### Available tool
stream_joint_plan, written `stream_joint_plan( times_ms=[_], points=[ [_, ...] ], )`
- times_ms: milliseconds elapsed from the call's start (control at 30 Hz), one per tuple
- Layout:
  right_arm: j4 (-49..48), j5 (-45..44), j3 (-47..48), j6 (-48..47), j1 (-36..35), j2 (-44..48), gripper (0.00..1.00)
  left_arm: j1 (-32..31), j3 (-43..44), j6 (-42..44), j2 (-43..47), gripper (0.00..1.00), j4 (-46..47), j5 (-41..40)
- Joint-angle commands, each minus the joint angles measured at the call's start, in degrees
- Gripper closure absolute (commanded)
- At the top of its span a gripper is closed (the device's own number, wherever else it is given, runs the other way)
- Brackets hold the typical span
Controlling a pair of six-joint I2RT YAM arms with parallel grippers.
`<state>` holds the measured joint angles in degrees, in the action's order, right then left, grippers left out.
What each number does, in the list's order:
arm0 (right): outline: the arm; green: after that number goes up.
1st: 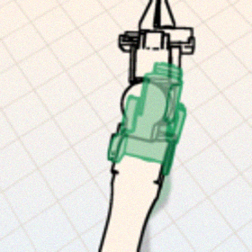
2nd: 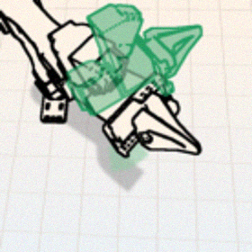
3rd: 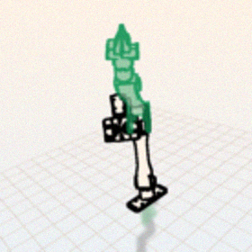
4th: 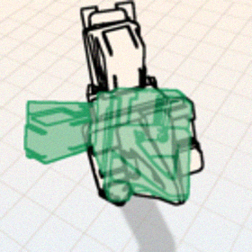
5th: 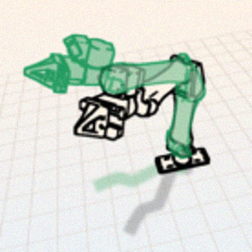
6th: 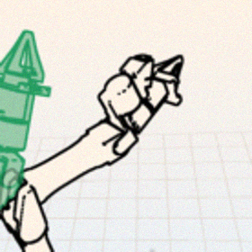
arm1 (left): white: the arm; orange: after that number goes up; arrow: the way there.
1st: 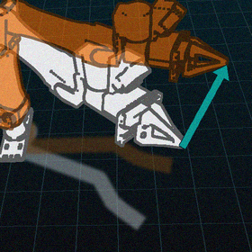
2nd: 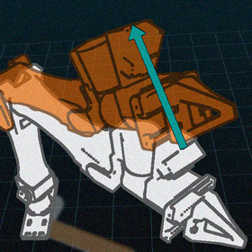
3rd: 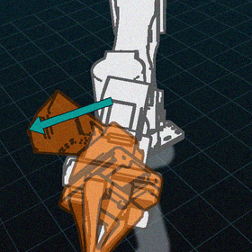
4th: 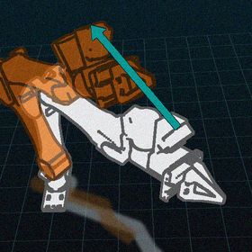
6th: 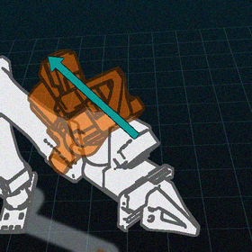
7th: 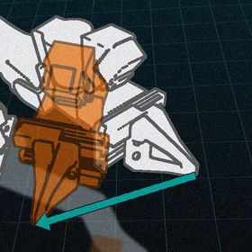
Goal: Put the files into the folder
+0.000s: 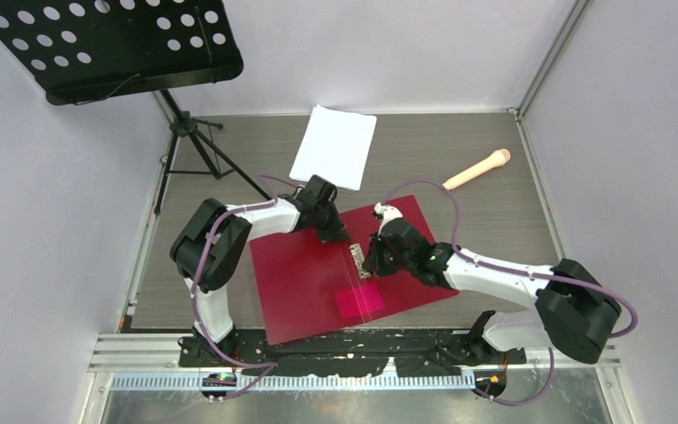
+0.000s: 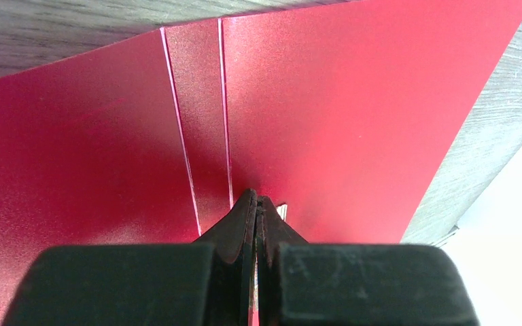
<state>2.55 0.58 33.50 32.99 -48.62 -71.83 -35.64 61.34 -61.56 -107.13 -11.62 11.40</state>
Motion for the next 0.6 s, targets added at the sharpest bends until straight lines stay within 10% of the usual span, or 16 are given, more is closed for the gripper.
stream_joint_plan(
  times_ms=[0,567],
  points=[
    [5.02,-3.03,3.77,0.96,-2.09,-4.03,0.94,0.11,-0.92,1.78,-2.49,1.00,-9.22,-6.73],
    [15.06,-21.36,11.66,0.89,-11.46,-5.20,0.95,0.00,-0.43,1.90,-2.47,1.00,-9.63,-6.93]
  ],
)
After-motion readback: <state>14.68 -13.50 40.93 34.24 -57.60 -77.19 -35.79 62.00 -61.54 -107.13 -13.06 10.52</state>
